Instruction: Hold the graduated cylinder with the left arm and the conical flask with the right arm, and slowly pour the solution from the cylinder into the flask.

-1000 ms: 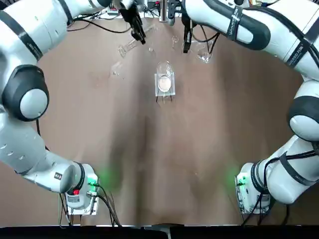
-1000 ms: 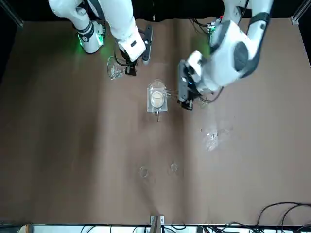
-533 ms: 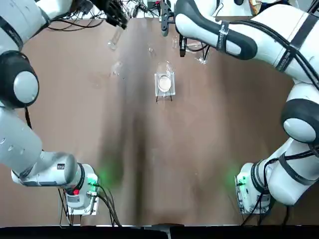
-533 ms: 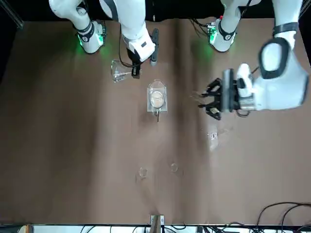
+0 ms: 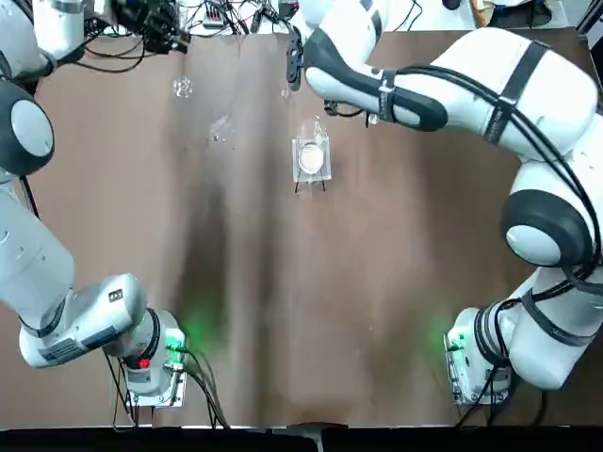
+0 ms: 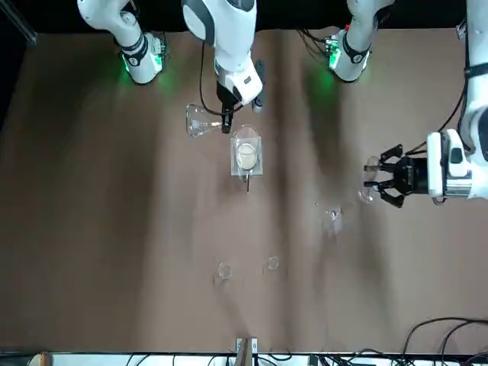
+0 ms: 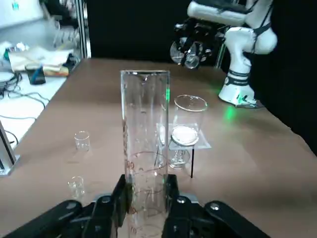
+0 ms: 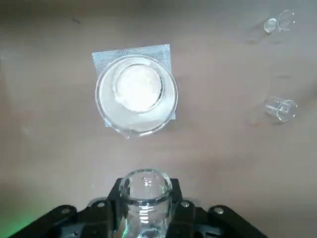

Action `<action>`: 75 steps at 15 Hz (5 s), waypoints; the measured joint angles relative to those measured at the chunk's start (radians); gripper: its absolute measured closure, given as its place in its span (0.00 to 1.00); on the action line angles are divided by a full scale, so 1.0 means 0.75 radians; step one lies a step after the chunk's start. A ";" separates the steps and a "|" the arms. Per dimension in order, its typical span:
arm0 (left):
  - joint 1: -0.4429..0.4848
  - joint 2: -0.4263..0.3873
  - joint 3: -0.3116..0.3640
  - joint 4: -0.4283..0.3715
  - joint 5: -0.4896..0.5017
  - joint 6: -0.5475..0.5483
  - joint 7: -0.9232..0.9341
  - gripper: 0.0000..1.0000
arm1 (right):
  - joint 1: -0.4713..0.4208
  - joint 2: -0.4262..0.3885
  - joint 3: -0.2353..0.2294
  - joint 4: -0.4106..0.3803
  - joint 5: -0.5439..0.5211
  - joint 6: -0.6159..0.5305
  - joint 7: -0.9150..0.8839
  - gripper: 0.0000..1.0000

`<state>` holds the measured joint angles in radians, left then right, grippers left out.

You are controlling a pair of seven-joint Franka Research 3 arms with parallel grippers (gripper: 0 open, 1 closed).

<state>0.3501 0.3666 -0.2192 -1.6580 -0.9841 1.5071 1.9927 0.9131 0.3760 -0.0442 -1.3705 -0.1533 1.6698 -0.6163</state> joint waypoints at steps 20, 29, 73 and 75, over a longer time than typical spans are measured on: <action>0.367 0.484 0.052 -0.028 -0.036 -0.221 0.648 0.66 | 0.114 0.179 0.000 0.054 -0.234 0.000 0.070 0.61; 0.354 0.562 0.053 -0.031 0.002 -0.127 0.655 0.66 | 0.144 0.213 0.000 0.071 -0.270 -0.008 0.075 0.61; 0.356 -0.479 -0.401 0.110 0.919 -0.101 -1.061 0.00 | -0.746 -0.051 -0.027 0.092 0.633 -0.068 -0.866 0.61; 0.356 -0.493 -0.491 0.106 0.997 -0.101 -1.260 0.00 | -0.876 -0.051 -0.029 0.034 0.723 -0.087 -1.062 0.61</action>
<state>0.6168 -0.0029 -0.5876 -1.5783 -0.2365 1.4316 1.0478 0.2564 0.3380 -0.0657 -1.3449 0.3892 1.6046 -1.4126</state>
